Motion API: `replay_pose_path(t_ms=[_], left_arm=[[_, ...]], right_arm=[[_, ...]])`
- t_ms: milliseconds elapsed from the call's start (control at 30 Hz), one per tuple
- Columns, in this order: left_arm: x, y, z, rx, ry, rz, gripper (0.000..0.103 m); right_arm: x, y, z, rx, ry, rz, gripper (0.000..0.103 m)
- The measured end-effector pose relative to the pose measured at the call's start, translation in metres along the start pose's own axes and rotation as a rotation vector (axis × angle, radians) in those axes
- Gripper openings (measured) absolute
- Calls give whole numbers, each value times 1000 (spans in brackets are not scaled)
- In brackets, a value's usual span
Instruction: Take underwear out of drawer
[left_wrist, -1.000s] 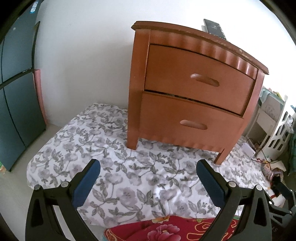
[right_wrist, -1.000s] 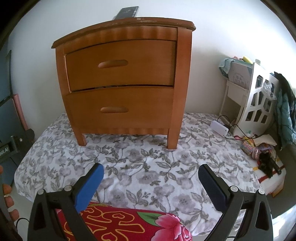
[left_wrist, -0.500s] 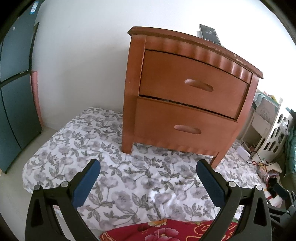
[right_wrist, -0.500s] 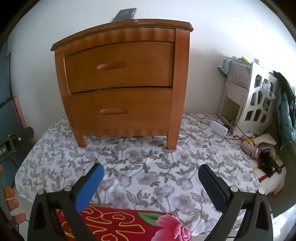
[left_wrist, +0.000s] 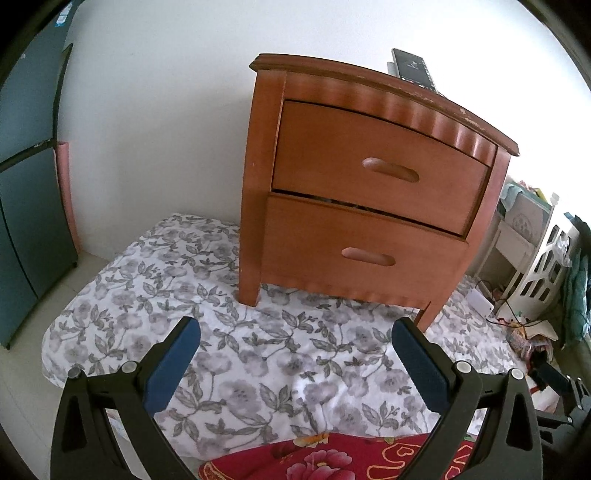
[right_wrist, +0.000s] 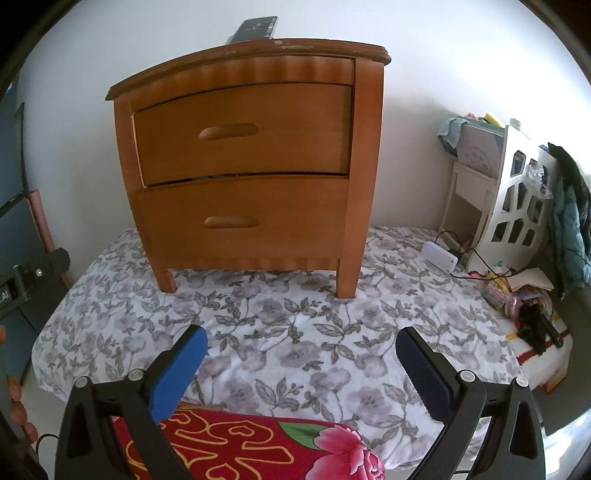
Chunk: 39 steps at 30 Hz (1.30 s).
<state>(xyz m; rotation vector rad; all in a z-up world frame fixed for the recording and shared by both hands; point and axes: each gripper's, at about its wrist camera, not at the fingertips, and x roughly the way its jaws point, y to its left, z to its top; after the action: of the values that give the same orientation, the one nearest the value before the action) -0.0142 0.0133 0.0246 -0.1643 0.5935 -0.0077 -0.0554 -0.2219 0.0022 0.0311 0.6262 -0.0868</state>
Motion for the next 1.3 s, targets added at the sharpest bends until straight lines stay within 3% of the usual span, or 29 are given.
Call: replay_pose_path(t_ms=[533, 967, 1300], left_arm=[[16, 1, -5, 30, 32, 7, 103], [73, 29, 9, -36, 116, 67, 103], [117, 56, 6, -51, 177, 119, 103]], right_arm=[[11, 1, -1, -12, 23, 15, 103], [60, 9, 65, -165, 2, -25, 103], [123, 56, 106, -385, -24, -44, 103]])
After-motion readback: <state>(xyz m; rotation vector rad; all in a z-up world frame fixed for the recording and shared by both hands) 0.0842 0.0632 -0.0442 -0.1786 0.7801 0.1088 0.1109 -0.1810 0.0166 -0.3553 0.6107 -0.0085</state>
